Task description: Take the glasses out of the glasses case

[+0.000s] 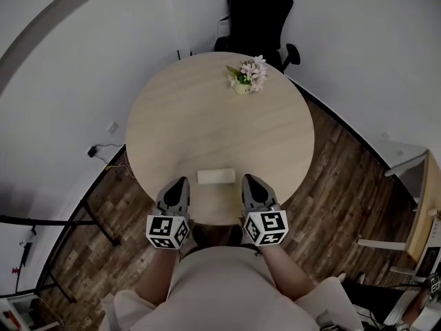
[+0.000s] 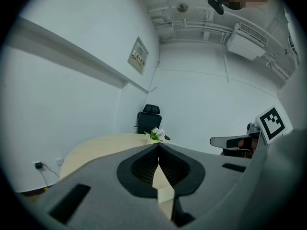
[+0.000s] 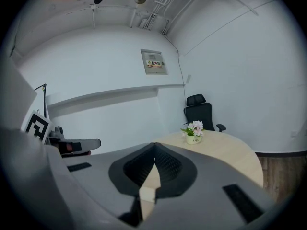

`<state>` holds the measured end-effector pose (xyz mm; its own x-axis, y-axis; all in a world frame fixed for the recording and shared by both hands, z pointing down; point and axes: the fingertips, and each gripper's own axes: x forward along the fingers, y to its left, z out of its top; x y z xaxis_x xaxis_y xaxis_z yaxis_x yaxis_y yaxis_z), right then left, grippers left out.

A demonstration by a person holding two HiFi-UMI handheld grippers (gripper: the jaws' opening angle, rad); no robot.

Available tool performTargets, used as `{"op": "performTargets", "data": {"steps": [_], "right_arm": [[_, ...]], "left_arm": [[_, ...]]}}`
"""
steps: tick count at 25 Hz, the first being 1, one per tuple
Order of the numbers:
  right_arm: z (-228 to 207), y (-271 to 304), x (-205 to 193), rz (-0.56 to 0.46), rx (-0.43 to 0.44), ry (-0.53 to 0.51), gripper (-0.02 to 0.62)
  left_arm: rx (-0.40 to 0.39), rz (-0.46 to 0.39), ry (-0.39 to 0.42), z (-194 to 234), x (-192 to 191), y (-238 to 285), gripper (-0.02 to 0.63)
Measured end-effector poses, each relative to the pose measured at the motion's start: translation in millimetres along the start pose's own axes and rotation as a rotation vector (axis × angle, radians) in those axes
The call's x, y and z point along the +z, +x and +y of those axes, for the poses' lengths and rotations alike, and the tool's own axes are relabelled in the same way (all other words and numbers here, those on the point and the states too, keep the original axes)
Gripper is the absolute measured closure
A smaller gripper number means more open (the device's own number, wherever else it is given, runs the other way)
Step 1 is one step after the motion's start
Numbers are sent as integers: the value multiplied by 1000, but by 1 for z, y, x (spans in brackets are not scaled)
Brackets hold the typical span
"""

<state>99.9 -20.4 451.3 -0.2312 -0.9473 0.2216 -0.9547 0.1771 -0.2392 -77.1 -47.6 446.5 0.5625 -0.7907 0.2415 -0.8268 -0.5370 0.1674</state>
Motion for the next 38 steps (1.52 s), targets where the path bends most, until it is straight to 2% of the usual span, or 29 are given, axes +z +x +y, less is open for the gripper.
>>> {"op": "performTargets", "data": {"steps": [6,11,14,18,20,25,29,32,38], "right_arm": [[-6,1,-23,56,-19,-9,581],[-11,4,-31,84,-25,-22,581],[-11,8,-34,102,-24,-30,581],[-13,12,-39,114,-20,-22,581],[-14,13,-41,121,-20,-19,581],[-18,17,-46,132,-22,-16,581],[-20,18,-49,139,-21,-17,581],[-20,18,-52,153,-20,-17,581],[-19,26,-59,178,-6,-20,581]], "left_arm": [[5,60,-1,4,-24,5,601],[-2,124,82,4,-37,14,601],[-21,170,223,4,-43,21,601],[-61,227,543,-7,-49,29,601],[-91,253,678,-13,-55,33,601],[-168,322,933,-24,-74,42,601],[-242,434,1058,-26,-101,48,601],[-266,515,1092,-23,-122,52,601],[-292,596,1184,-11,-167,65,601]]}}
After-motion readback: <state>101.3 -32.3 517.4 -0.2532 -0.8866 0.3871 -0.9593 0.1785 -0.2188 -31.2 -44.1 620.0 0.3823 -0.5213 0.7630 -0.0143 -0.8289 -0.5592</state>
